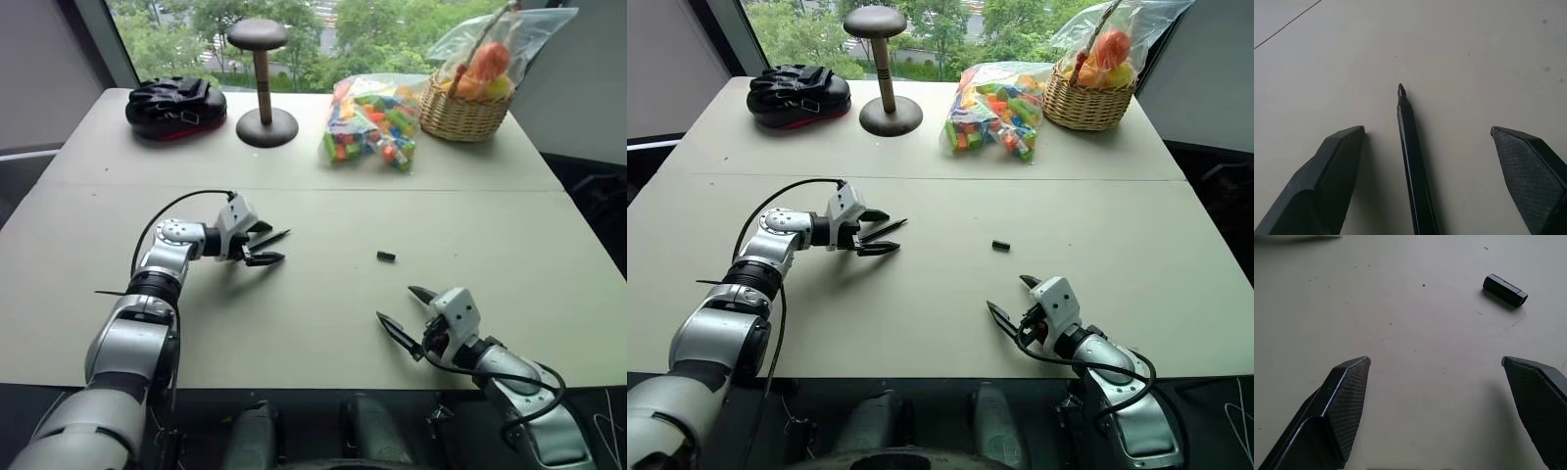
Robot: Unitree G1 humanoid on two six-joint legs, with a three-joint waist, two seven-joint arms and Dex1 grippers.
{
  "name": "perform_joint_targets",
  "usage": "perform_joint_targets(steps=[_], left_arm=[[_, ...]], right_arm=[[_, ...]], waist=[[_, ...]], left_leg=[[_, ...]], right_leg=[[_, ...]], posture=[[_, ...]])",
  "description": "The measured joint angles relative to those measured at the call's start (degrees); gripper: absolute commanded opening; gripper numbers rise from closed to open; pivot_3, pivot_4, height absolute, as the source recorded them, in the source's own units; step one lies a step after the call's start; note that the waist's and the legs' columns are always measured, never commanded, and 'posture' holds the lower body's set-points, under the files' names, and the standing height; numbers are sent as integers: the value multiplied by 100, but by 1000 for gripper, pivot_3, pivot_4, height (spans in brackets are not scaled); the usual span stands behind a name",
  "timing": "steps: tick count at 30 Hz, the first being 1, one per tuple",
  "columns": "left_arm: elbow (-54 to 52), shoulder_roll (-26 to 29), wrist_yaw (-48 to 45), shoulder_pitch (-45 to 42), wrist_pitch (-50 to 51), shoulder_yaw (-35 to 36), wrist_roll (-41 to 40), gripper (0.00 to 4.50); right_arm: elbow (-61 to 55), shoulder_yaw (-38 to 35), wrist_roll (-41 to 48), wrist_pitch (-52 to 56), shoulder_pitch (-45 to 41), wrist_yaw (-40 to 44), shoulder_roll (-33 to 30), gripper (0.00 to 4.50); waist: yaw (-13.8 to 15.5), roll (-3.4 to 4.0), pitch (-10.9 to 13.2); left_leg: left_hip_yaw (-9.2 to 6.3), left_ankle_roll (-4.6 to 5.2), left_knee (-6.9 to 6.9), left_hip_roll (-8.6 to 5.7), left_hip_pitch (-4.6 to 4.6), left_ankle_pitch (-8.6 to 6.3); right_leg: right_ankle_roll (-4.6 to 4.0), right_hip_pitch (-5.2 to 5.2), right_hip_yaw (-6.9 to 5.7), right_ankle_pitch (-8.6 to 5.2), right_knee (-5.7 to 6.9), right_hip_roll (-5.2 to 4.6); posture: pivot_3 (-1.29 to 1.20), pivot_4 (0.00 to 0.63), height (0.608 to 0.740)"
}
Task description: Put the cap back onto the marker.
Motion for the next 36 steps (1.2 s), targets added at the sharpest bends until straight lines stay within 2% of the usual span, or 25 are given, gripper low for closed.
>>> perform_joint_targets(steps=[14, 17, 23, 24, 30, 36], left_arm=[[88, 75, 41, -38, 34, -11, 57, 4342], [-37, 186, -13, 76, 43, 28, 38, 3470], [-115, 261, -23, 191, 21, 44, 32, 430], [-125, 260, -12, 205, 17, 49, 28, 102], [-220, 236, 171, 376, -281, 132, 22, 102], [-676, 116, -164, 834, -499, 486, -486, 102]], right_arm=[[0, -37, -7, -24, 58, -104, 19, 4496], [13, -38, -8, -38, 42, -96, 18, 4500], [187, -48, -24, -88, -202, -68, -6, 4500], [222, -55, -26, -93, -240, -58, -13, 4500], [748, -154, -70, -262, -727, 38, -130, 4500], [2098, -240, -122, -687, -1825, 566, -439, 4500]], waist=[[-17, -1, -1], [-27, -1, -1], [-12, -1, -4], [-12, 0, -4], [-9, 1, -6], [-13, 3, -4]], left_leg=[[1, 0, 2, 7, 5, 0], [1, 0, 2, 14, 6, 0], [-1, 0, 5, 20, 16, 0], [-1, 0, 5, 20, 17, 0], [3, -1, 6, 20, 27, 0], [8, -1, 9, 19, 26, 0]], right_leg=[[0, 2, 1, 0, 5, 4], [0, 2, 2, 0, 6, 11], [-2, 9, 5, 0, 15, 23], [-2, 10, 5, 0, 16, 23], [-2, 14, 13, 0, 26, 24], [-1, 10, 20, 0, 34, 24]], posture=[[0, 150, 740], [0, 150, 740], [0, 150, 740], [0, 150, 740], [0, 150, 740], [0, 150, 740]])
